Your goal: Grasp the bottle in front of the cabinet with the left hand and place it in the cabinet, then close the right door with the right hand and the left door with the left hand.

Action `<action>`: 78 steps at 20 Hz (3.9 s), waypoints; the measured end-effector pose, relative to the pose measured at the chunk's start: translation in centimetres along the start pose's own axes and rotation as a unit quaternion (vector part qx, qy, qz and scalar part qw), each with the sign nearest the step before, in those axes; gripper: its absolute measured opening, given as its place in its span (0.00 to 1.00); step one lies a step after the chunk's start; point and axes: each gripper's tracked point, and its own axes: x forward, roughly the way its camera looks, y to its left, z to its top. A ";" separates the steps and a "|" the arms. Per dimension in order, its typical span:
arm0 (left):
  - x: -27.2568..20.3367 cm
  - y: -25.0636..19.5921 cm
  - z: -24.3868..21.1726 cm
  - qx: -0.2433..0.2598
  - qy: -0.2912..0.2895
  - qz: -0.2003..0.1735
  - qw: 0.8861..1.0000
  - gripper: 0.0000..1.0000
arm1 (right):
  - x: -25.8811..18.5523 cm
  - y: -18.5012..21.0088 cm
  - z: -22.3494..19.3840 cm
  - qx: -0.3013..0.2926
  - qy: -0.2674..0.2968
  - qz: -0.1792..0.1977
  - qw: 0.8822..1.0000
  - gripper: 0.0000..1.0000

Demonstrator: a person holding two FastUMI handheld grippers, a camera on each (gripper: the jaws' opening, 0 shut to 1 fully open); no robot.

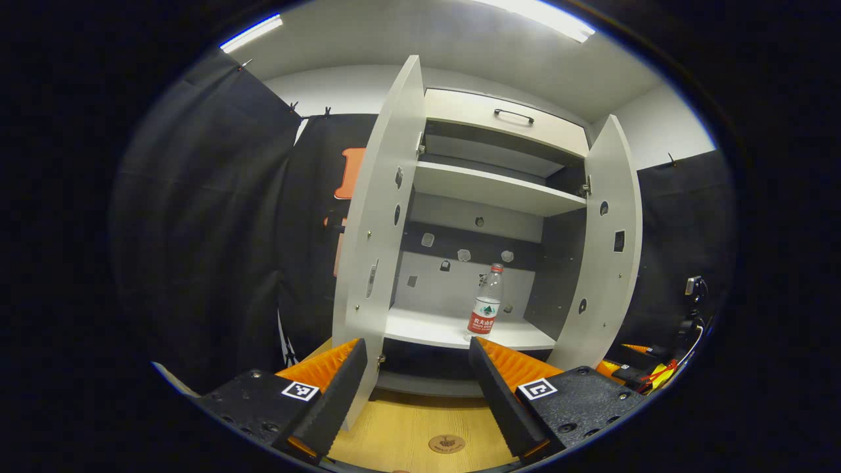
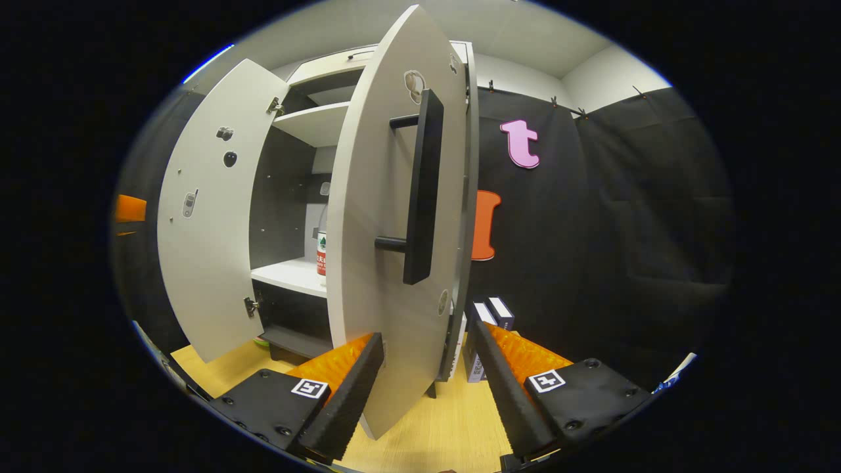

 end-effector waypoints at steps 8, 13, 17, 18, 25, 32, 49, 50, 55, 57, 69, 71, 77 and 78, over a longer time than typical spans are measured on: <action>-0.5 2.9 -0.1 -0.007 -0.002 0.033 0.999 0.96 | 5.1 2.6 1.1 0.004 -0.010 0.031 0.999 0.95; -0.9 4.4 -0.5 -0.005 0.002 0.054 0.999 0.93 | 10.6 4.1 0.0 0.026 0.007 0.056 0.998 0.95; -1.3 6.1 -0.5 0.001 0.001 0.069 0.998 0.96 | 12.6 4.6 -0.5 0.033 0.016 0.065 0.997 0.96; -1.3 6.4 -0.4 0.001 0.001 0.072 0.997 0.95 | 12.4 4.6 -0.5 0.034 0.015 0.065 0.997 0.96; 0.2 7.5 -0.4 -0.001 -0.005 0.081 0.997 0.96 | 12.9 3.4 -1.1 0.049 0.024 0.039 0.998 0.95; 2.0 7.7 -1.0 -0.007 -0.005 0.074 0.997 0.96 | 12.8 3.4 -1.0 0.037 0.016 0.031 0.999 0.95; 4.3 14.8 -2.7 0.007 0.006 0.138 0.990 0.96 | 12.1 3.1 0.0 0.028 0.014 0.006 0.999 0.97; 4.5 15.5 -2.8 0.009 0.007 0.144 0.989 0.95 | 11.6 3.0 0.4 0.028 0.010 0.008 1.000 0.97; 6.1 17.6 -3.9 0.018 0.015 0.155 0.988 0.95 | 8.5 2.0 2.2 0.004 -0.003 0.010 1.000 0.97; 6.8 18.0 -4.0 0.025 0.015 0.155 0.988 0.93 | 7.1 1.5 3.0 0.000 -0.010 0.008 1.000 0.97; 8.2 16.9 -5.8 0.012 0.032 0.144 0.989 0.94 | -1.0 -2.5 6.4 0.006 -0.044 -0.008 0.999 0.96; 8.4 15.3 -6.1 0.018 0.035 0.131 0.991 0.93 | -2.4 -3.3 7.0 -0.001 -0.054 -0.015 0.998 0.96; 9.4 10.1 -7.2 0.008 0.045 0.076 0.996 0.91 | -6.4 -5.6 7.7 -0.013 -0.066 -0.032 0.997 0.96; 9.7 9.3 -7.4 0.007 0.048 0.067 0.997 0.92 | -6.9 -6.1 7.7 -0.013 -0.067 -0.035 0.997 0.96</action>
